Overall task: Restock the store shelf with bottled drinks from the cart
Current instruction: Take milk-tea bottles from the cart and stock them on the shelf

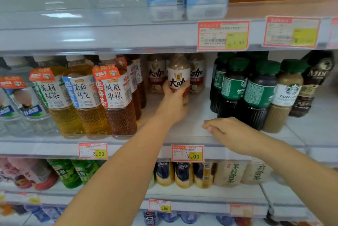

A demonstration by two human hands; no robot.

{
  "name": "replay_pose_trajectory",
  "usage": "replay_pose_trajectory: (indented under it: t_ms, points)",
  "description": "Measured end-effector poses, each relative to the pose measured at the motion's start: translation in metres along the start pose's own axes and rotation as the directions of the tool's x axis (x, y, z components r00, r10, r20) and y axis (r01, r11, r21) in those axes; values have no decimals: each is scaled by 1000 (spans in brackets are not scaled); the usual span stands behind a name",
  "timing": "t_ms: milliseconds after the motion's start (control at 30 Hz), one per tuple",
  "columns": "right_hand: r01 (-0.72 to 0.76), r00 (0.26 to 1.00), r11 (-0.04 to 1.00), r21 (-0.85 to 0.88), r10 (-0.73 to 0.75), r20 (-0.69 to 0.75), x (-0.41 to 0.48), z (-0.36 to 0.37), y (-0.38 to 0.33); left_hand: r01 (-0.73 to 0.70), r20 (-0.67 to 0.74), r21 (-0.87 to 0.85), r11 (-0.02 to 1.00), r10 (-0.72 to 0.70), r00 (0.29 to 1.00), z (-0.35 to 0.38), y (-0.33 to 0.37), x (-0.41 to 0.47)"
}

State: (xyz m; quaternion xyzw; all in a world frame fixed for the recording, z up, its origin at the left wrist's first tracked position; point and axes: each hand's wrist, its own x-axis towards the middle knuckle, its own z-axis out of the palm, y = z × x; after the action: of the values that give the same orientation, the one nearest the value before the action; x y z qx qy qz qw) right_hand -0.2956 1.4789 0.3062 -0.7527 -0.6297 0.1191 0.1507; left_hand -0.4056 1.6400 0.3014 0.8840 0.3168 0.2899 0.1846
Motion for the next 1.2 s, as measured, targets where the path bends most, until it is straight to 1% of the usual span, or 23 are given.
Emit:
replay_pose_trajectory:
  t_ms: [133, 300, 500, 533, 567, 633, 667, 700, 767, 800, 900, 1067, 1200]
  points:
    - [18, 999, 1000, -12, -19, -30, 0, 6, 7, -17, 51, -12, 1000, 17, 999, 12, 4, 15]
    - [60, 995, 997, -41, -63, -75, 0, 7, 8, -21, 50, 4, 1000, 21, 999, 18, 7, 22]
    - [64, 993, 996, -62, -70, -98, -1, 9, 9, -21, 74, -24, 999, 22, 997, 20, 6, 22]
    - [63, 992, 996, -59, -69, -101, -2, 10, 9, -14, 62, -46, 999, 17, 998, 20, 5, 21]
    - [64, 992, 996, -56, -70, -104, -2, 11, 8, -5, 18, -88, 996, 6, 1000, 20, 4, 22]
    - [70, 991, 996, -52, -76, -112, -1, 12, 8, 15, -140, -231, 973, -49, 989, 20, 6, 28]
    - [75, 990, 996, -51, -80, -117, -1, 11, 8, 41, -194, -312, 949, -106, 975, 19, 9, 32]
    - [81, 989, 995, -50, -86, -124, 0, 11, 8, 83, -201, -383, 920, -171, 965, 19, 11, 37]
    - [91, 986, 995, -46, -96, -136, 0, 11, 9, 169, -142, -462, 871, -261, 955, 22, 16, 48]
    - [96, 985, 994, -47, -102, -140, 0, 11, 10, 197, -126, -457, 868, -282, 951, 24, 16, 51]
    - [112, 982, 992, -59, -120, -145, 0, 10, 10, 232, -141, -389, 892, -306, 942, 28, 16, 56]
    - [120, 981, 991, -62, -128, -145, -1, 11, 12, 206, -111, -370, 906, -263, 958, 34, 18, 55]
    - [128, 980, 989, -67, -137, -142, 0, 11, 12, 205, -108, -371, 906, -262, 959, 36, 21, 62]
